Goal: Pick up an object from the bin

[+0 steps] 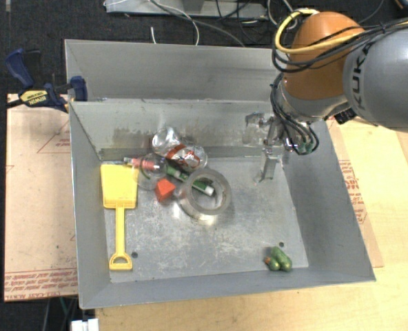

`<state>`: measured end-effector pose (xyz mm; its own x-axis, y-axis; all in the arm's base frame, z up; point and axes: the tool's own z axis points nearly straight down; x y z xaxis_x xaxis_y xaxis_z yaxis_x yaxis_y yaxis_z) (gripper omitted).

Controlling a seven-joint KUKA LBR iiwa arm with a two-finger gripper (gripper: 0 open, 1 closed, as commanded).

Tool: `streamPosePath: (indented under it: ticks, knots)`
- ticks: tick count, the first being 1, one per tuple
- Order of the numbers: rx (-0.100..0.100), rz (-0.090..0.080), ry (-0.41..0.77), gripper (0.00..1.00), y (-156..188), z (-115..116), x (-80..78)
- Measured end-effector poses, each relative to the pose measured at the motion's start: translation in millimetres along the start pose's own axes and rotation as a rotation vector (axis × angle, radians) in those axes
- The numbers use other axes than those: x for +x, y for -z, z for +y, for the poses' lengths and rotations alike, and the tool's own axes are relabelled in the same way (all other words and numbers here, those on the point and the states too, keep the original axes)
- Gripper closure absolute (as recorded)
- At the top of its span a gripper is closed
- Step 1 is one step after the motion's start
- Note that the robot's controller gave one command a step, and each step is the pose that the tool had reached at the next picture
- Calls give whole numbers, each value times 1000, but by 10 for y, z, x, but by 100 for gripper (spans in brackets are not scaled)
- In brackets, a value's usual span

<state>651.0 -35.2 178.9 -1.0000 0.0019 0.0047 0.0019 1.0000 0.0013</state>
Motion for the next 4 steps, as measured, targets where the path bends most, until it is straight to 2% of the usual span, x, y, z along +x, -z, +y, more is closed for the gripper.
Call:
streamPosePath:
  ticks: [1,2,3,4]
  knots:
    - [1,-7,1,0,55,1,-11]
    - [1,-3,-25,0,-903,780,278]
    - [0,-11,-23,0,-625,792,265]
    - [-3,-17,-52,0,-706,1123,284]
